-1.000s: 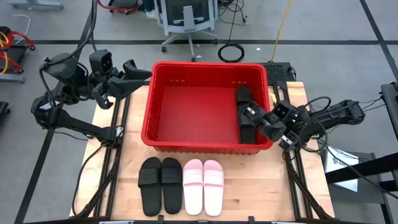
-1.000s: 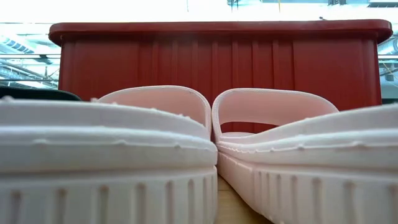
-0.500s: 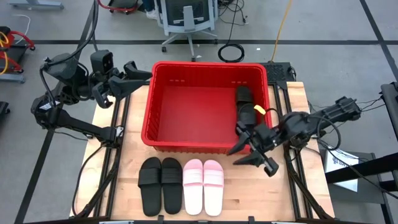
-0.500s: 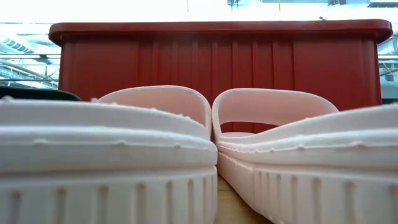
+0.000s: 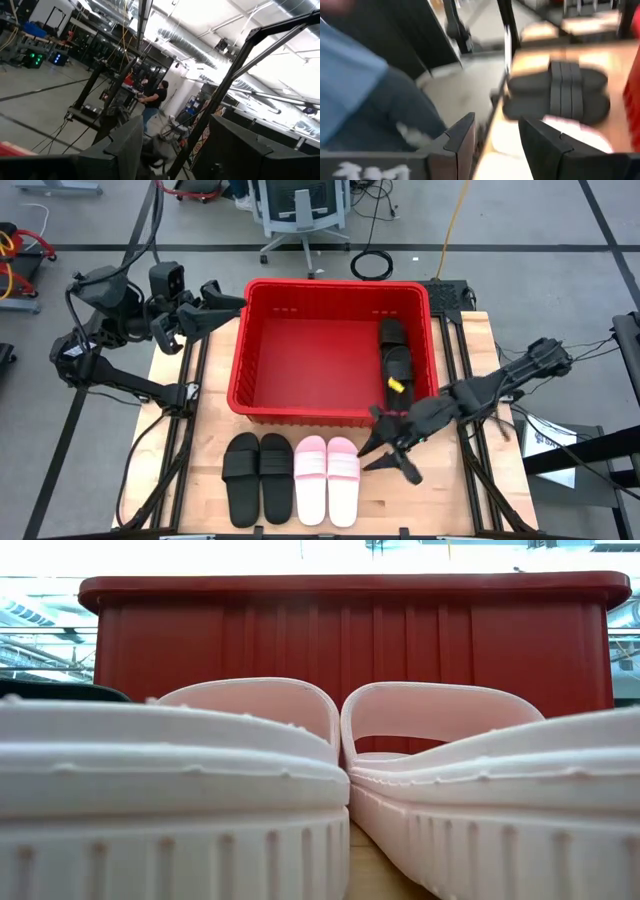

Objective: Pick and place slides into bin
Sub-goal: Put the pink slide into the red bin

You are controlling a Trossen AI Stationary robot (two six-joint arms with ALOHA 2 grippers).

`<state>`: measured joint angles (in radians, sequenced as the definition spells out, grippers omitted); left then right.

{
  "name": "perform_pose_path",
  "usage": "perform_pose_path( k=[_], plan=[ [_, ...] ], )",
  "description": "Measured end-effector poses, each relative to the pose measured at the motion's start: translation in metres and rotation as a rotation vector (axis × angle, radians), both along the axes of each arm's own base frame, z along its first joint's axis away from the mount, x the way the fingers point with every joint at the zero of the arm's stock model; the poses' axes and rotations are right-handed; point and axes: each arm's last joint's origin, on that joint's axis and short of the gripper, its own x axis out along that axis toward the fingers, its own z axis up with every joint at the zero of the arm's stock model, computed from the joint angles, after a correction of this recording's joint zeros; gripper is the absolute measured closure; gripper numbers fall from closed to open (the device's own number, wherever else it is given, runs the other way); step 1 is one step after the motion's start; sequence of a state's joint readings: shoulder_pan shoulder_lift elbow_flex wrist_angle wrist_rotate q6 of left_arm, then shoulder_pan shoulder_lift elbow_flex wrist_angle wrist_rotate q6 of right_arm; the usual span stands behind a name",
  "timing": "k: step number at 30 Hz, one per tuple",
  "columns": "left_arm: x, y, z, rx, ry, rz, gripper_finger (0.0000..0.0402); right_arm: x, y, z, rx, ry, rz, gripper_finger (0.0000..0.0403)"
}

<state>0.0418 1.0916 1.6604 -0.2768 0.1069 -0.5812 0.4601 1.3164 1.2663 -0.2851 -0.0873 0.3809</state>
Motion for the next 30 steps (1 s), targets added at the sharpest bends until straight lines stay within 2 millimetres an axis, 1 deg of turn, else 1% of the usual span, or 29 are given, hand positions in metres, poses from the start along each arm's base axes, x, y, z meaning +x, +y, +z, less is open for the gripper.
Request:
perform_pose_path(
  k=[3,5,7,10,12,15,18,21,24,27,30],
  plan=[
    [0.001,0.0,-0.003,0.001,0.034,-0.011,0.0174,0.008,0.008,-0.023,-0.055,0.131,0.029,0.0261],
    [0.001,-0.001,-0.005,0.003,0.057,-0.02,0.0174,0.013,0.014,-0.032,-0.095,0.218,0.051,0.0261],
    [0.002,-0.001,-0.007,0.002,0.078,-0.023,0.0174,0.018,0.019,-0.037,-0.139,0.287,0.074,0.0261],
    [0.002,-0.001,-0.009,0.001,0.099,-0.023,0.0174,0.027,0.029,-0.039,-0.215,0.353,0.115,0.0261],
    [0.002,-0.001,-0.01,0.001,0.103,-0.023,0.0174,0.035,0.036,-0.037,-0.272,0.36,0.142,0.0261],
    [0.002,-0.001,-0.01,0.006,0.103,-0.022,0.0174,0.045,0.047,-0.029,-0.399,0.338,0.152,0.0261],
    [0.002,-0.001,-0.01,0.008,0.102,-0.022,0.0174,0.049,0.057,-0.021,-0.591,0.309,0.142,0.0261],
    [0.002,-0.001,-0.01,0.008,0.102,-0.023,0.0174,0.05,0.063,-0.021,-0.774,0.31,0.121,0.0261],
    [0.002,-0.001,-0.01,0.009,0.102,-0.022,0.0174,0.052,0.066,-0.029,-0.872,0.339,0.088,0.0261],
    [0.002,-0.001,-0.01,0.009,0.104,-0.022,0.0174,0.057,0.069,-0.04,-0.89,0.365,0.094,0.0261],
    [0.003,-0.001,-0.011,0.007,0.121,-0.023,0.0174,0.06,0.077,-0.052,-0.92,0.385,0.098,0.0261]
  ],
)
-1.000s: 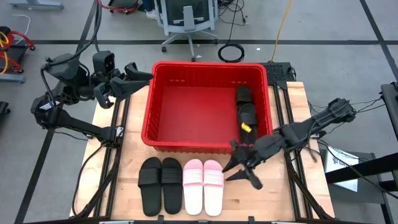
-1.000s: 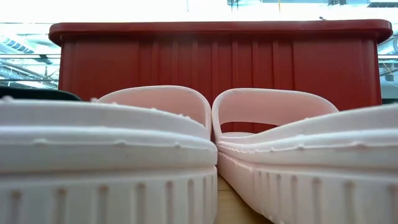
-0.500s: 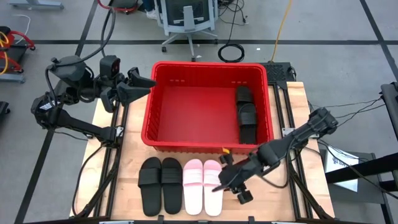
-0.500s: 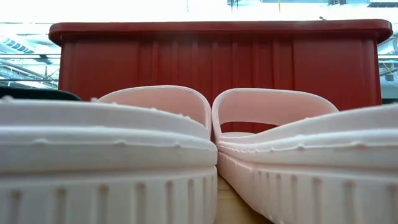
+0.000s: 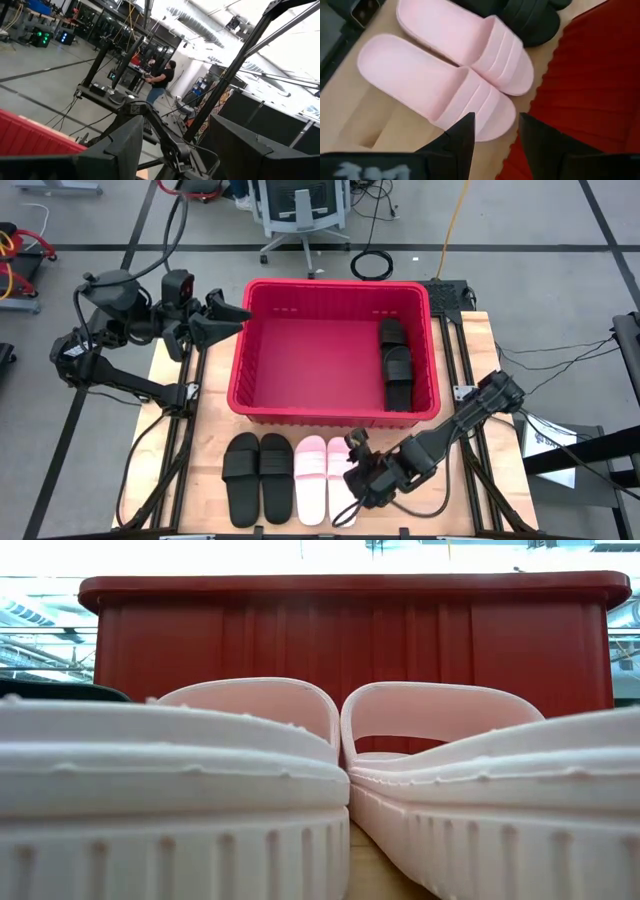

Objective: Pick and place slides into bin
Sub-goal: Put the pink slide into the red bin

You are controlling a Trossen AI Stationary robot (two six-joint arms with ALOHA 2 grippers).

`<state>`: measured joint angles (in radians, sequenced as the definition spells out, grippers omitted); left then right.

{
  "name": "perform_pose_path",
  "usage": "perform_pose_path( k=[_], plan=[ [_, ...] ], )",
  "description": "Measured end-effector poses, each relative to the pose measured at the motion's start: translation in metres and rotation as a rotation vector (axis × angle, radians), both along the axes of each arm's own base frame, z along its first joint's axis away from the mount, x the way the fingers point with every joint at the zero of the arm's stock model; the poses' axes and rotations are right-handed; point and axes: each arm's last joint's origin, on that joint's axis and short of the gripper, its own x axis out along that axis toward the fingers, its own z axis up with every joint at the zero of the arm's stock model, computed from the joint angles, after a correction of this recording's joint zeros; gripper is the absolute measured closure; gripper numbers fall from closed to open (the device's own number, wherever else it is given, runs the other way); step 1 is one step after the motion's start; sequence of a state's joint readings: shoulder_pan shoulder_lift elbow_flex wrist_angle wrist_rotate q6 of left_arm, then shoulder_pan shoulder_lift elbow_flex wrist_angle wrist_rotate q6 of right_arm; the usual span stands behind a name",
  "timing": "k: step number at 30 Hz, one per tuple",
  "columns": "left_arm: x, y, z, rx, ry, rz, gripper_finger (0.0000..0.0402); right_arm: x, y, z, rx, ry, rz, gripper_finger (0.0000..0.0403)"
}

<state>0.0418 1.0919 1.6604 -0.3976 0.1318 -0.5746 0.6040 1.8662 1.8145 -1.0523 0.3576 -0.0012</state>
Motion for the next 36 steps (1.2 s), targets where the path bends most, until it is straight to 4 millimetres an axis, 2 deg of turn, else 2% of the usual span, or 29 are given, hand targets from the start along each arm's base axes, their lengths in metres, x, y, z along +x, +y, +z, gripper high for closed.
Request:
perform_pose_path(
  k=[6,12,15,19,36],
  plan=[
    [0.001,0.0,-0.005,-0.009,0.049,-0.002,0.0174,0.007,0.014,-0.028,-0.038,0.052,-0.003,0.0261],
    [0.001,0.0,-0.005,-0.009,0.058,-0.002,0.0174,0.013,0.022,-0.047,-0.043,0.077,-0.043,0.0261],
    [0.001,0.0,-0.005,-0.001,0.057,0.0,0.0174,0.019,0.026,-0.053,-0.008,0.052,-0.075,0.0261],
    [0.001,0.0,-0.005,0.01,0.056,0.002,0.0174,0.024,0.03,-0.051,0.04,-0.007,-0.081,0.0261],
    [0.001,0.0,-0.005,0.009,0.054,0.003,0.0174,0.017,0.025,-0.097,0.046,0.026,-0.126,0.0261]
  ],
)
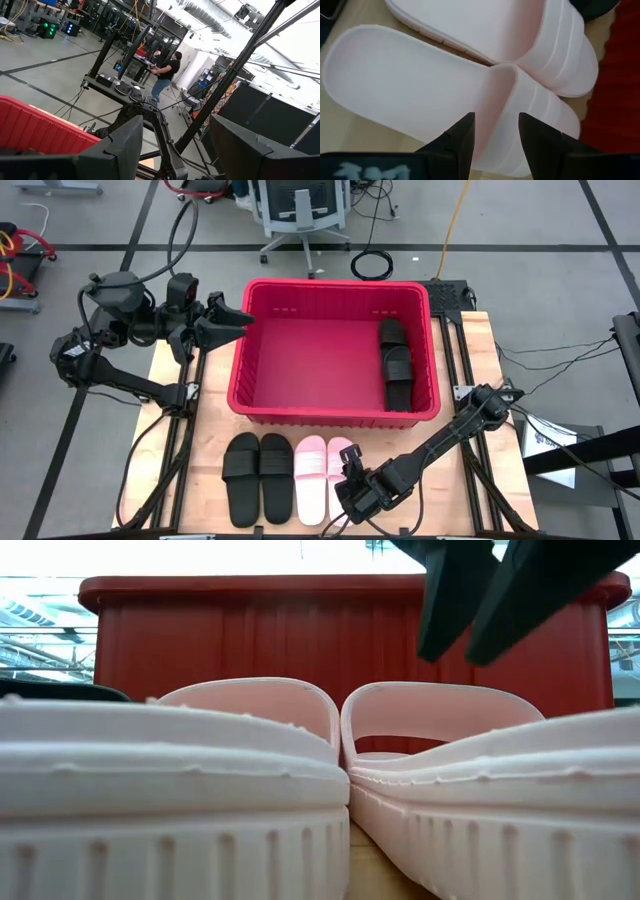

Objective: Pick and place slides into bin
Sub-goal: Put the pink slide into the red bin

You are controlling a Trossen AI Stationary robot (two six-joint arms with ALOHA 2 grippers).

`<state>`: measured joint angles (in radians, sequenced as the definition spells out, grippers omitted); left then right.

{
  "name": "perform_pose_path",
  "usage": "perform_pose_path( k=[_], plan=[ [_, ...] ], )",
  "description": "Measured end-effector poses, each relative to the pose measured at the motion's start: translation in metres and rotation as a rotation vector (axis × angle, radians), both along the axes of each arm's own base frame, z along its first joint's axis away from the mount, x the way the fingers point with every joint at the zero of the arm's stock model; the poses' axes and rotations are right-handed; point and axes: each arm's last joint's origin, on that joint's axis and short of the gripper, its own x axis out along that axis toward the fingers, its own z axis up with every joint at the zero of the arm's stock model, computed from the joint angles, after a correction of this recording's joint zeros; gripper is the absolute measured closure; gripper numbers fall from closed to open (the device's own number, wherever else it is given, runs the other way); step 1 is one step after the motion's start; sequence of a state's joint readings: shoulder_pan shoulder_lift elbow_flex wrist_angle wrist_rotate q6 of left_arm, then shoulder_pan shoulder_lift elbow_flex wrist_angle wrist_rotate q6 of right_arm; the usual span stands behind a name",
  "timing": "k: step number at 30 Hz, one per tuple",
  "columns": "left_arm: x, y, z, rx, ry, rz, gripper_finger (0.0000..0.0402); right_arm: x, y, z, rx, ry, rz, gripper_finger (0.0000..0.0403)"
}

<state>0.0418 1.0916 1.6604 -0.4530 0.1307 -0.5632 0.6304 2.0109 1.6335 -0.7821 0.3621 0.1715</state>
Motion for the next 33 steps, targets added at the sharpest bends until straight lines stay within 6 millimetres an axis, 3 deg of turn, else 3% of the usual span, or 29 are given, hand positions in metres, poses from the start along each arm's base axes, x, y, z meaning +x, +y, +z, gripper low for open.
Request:
perform_pose_path(
  k=[12,23,27,33],
  plan=[
    [0.0,0.0,0.0,-0.021,0.002,-0.003,0.0174,-0.005,-0.012,-0.026,-0.071,0.011,-0.034,0.0261],
    [0.0,0.0,0.0,-0.018,0.001,-0.002,0.0174,0.0,-0.029,-0.03,-0.131,-0.015,-0.135,0.0264],
    [0.0,0.0,0.0,-0.018,0.002,-0.002,0.0174,0.002,-0.032,-0.03,-0.115,-0.003,-0.14,0.0294],
    [0.0,0.0,0.0,-0.017,0.002,-0.003,0.0174,0.006,-0.033,-0.031,-0.007,0.041,-0.123,0.0387]
  ],
)
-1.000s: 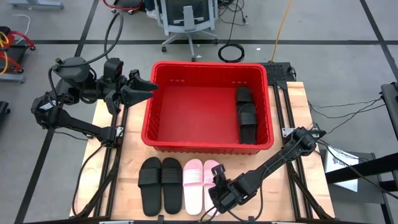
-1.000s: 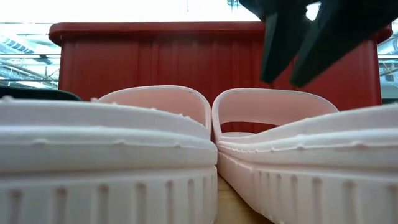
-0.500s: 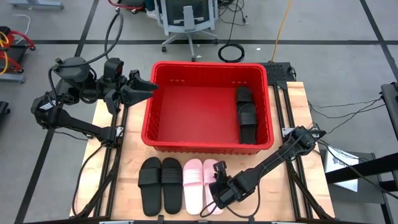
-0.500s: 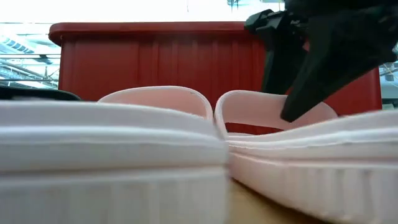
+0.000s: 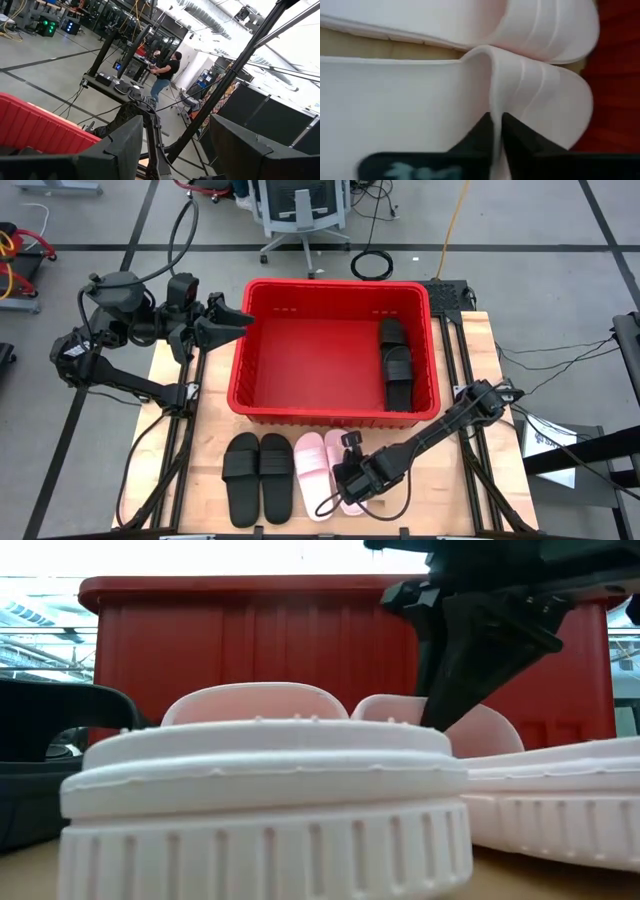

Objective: Pick and place slides into bin
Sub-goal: Put the pink slide into the red bin

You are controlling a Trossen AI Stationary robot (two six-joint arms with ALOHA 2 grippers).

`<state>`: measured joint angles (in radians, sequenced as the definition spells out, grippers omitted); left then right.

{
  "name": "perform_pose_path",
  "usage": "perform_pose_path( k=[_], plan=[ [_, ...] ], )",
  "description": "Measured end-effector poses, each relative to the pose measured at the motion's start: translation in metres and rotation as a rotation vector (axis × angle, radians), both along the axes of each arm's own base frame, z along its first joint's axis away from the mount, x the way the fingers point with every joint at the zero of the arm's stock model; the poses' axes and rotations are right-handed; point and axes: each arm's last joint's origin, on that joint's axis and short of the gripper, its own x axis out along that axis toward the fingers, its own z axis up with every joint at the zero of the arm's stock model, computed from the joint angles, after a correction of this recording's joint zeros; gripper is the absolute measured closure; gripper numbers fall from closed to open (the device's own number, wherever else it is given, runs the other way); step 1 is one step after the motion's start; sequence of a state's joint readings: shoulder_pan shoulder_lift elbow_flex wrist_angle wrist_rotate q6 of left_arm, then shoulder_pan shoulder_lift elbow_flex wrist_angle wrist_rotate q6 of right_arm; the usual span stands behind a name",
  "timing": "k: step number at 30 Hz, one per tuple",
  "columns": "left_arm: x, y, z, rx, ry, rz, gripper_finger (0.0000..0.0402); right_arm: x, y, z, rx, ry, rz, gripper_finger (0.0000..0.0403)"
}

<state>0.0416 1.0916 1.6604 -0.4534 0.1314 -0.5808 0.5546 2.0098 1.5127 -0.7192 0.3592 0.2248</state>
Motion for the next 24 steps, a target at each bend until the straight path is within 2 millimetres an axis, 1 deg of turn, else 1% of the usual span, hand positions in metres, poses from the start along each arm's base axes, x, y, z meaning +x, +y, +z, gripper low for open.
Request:
perform_pose_path(
  k=[1,10,14,19,22,24],
  plan=[
    [0.0,0.0,0.0,0.0,0.0,0.0,0.0174,0.0,0.0,0.0,0.01,0.0,0.0,0.0393],
    [0.0,0.0,-0.002,0.0,0.02,0.0,0.0174,0.001,0.0,0.002,0.108,-0.014,-0.127,0.0399],
    [0.0,0.0,-0.002,0.0,0.024,0.0,0.0174,-0.001,0.0,0.008,0.125,-0.022,-0.14,0.04],
    [0.0,0.0,-0.002,0.0,0.024,0.0,0.0174,-0.006,-0.004,0.027,0.149,-0.046,-0.138,0.0401],
    [0.0,0.0,-0.002,-0.003,0.024,-0.001,0.0174,-0.011,-0.009,0.042,0.169,-0.056,-0.139,0.0401],
    [0.0,0.0,-0.002,-0.01,0.024,-0.002,0.0174,-0.014,-0.013,0.054,0.214,-0.054,-0.132,0.0402]
  ],
)
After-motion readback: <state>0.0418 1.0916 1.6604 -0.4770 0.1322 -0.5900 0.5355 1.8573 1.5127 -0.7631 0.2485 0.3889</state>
